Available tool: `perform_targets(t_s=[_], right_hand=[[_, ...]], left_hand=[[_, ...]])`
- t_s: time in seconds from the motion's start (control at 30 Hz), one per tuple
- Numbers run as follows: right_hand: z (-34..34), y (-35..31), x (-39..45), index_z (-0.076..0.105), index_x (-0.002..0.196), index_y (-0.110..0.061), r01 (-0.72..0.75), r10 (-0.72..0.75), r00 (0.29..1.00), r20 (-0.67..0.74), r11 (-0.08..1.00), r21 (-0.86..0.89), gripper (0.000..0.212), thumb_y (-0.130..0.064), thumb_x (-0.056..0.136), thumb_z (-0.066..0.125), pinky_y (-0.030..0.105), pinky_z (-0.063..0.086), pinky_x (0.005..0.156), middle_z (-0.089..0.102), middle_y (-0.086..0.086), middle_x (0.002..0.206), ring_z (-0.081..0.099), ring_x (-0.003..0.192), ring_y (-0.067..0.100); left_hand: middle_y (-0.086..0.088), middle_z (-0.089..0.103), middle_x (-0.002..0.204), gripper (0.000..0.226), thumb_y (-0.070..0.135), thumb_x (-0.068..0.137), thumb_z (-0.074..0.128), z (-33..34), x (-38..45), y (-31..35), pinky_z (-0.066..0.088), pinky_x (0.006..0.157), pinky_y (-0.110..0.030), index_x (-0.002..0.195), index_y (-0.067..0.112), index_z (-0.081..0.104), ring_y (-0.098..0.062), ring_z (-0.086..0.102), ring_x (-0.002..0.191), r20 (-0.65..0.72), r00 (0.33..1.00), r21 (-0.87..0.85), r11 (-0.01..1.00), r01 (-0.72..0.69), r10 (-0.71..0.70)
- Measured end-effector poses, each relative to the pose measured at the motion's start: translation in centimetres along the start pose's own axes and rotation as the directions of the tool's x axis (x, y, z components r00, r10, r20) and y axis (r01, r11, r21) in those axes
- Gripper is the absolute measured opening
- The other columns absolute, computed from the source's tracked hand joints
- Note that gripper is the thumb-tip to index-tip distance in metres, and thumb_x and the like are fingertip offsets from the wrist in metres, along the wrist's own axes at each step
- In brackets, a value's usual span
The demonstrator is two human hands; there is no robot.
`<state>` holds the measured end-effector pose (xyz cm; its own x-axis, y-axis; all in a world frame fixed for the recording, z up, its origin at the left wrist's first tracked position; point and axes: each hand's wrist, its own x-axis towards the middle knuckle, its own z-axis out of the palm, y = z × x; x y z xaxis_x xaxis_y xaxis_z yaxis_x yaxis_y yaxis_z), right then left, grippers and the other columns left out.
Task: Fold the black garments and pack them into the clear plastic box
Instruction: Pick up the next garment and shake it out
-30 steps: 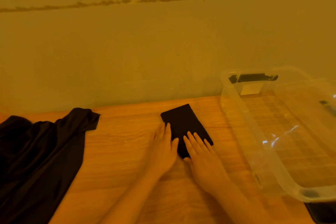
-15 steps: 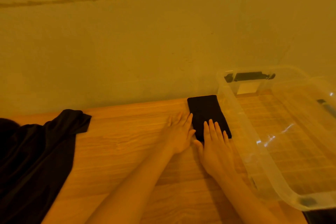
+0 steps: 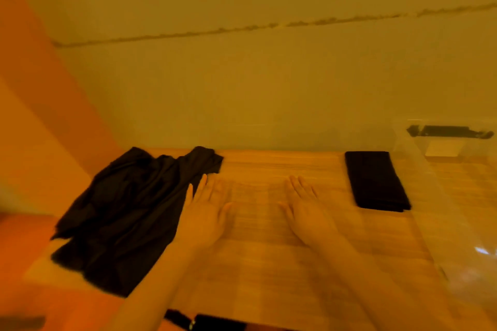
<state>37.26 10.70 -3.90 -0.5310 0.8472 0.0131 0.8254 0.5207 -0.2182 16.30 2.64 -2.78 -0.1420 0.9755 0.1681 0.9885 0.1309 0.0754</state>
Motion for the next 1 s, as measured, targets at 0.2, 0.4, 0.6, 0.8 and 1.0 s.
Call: perform_targets(t_s=[0.2, 0.4, 0.6, 0.8, 1.0], right_hand=[[-1.1, -10.4, 5.4, 0.003, 0.149, -0.015, 0.223, -0.221, 0.967, 0.127, 0.975, -0.006, 0.065, -0.051, 0.095, 0.005, 0.035, 0.001, 0.116, 0.002, 0.004, 0.157, -0.001, 0.145, 0.018], [-0.3, -18.1, 10.5, 0.007, 0.149, -0.016, 0.415, -0.420, 0.889, 0.183, 0.907, 0.069, 0.065, -0.044, 0.097, 0.035, 0.036, 0.001, 0.116, 0.004, 0.001, 0.157, -0.001, 0.145, 0.016], [1.0, -20.9, 15.1, 0.019, 0.148, -0.022, 0.441, -0.465, 0.871, 0.157, 0.882, 0.165, 0.069, -0.039, 0.090, 0.054, 0.038, -0.001, 0.116, 0.017, 0.000, 0.156, 0.006, 0.144, 0.015], [1.4, -22.8, 17.6, 0.064, 0.117, -0.015, 0.402, -0.426, 0.884, 0.193, 0.903, 0.152, 0.029, -0.026, 0.093, 0.052, 0.033, 0.021, 0.112, 0.059, 0.006, 0.126, 0.046, 0.124, 0.022], [1.2, -22.5, 16.4, 0.067, 0.104, -0.009, 0.321, -0.327, 0.942, -0.081, 0.798, 0.510, 0.019, -0.018, 0.090, 0.057, 0.024, 0.044, 0.091, 0.065, 0.005, 0.111, 0.059, 0.103, 0.018]], left_hand=[[-0.006, 0.008, 0.158, 0.059, 0.042, 0.099, 0.023, -3.4, -3.1, -10.1, 0.001, 0.116, -0.042, 0.149, 0.011, 0.014, -0.023, -0.001, 0.146, 0.003, 0.950, 0.020, 0.949, 0.313, -0.314], [-0.004, 0.011, 0.157, 0.062, 0.046, 0.098, 0.028, -2.8, -4.0, -14.3, 0.002, 0.117, -0.038, 0.149, 0.012, 0.016, -0.019, 0.002, 0.145, 0.026, 0.927, -0.049, 0.926, 0.375, -0.374], [-0.007, 0.056, 0.130, 0.052, 0.036, 0.089, 0.059, -3.4, -2.4, -16.6, 0.038, 0.100, -0.032, 0.133, 0.010, 0.051, -0.022, 0.050, 0.121, -0.152, 0.802, -0.406, 0.777, 0.481, -0.577], [-0.004, 0.061, 0.119, 0.034, 0.030, 0.086, 0.065, -3.9, -1.9, -18.0, 0.040, 0.096, -0.034, 0.115, 0.013, 0.065, -0.021, 0.052, 0.113, -0.159, 0.774, -0.418, 0.751, 0.510, -0.614], [-0.009, 0.062, 0.108, 0.035, 0.029, 0.083, 0.069, -4.3, -3.1, -19.8, 0.048, 0.081, -0.034, 0.111, 0.009, 0.065, -0.024, 0.059, 0.096, -0.020, 0.627, -0.529, 0.541, 0.654, -0.778]])
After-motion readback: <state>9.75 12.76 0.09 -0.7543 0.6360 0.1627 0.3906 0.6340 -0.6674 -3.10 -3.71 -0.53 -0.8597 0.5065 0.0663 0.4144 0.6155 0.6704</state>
